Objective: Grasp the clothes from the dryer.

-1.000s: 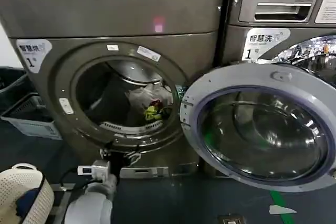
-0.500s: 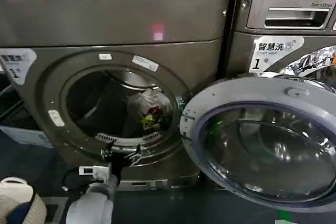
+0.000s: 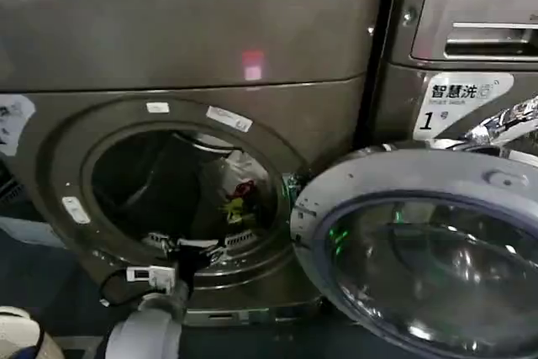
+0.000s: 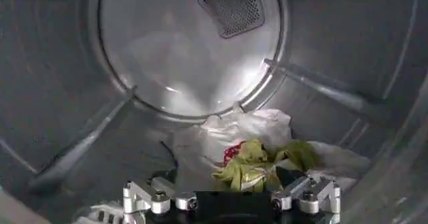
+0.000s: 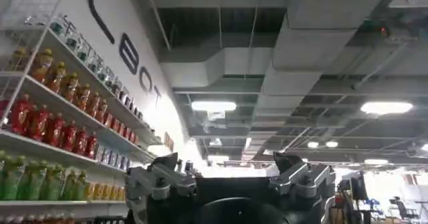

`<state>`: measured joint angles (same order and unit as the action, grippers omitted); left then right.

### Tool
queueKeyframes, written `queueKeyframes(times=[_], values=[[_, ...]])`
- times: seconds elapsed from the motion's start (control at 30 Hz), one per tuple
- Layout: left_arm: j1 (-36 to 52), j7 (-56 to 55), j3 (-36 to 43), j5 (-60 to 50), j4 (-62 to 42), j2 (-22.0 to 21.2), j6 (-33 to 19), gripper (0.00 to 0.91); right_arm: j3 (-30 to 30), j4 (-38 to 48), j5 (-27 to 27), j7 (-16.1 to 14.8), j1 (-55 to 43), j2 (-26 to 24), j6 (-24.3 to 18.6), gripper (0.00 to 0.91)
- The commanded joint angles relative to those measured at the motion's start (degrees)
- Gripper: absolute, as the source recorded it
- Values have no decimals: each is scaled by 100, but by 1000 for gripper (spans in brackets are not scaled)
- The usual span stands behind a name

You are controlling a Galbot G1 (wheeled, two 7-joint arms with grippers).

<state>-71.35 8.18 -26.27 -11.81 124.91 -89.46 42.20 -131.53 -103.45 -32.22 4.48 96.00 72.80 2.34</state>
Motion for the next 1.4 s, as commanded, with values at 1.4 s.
queueKeyframes(times=[1.4], values=[[1732, 1425, 171, -2045, -1812, -5, 212, 907, 202, -25, 19, -22, -58, 27, -16, 907]])
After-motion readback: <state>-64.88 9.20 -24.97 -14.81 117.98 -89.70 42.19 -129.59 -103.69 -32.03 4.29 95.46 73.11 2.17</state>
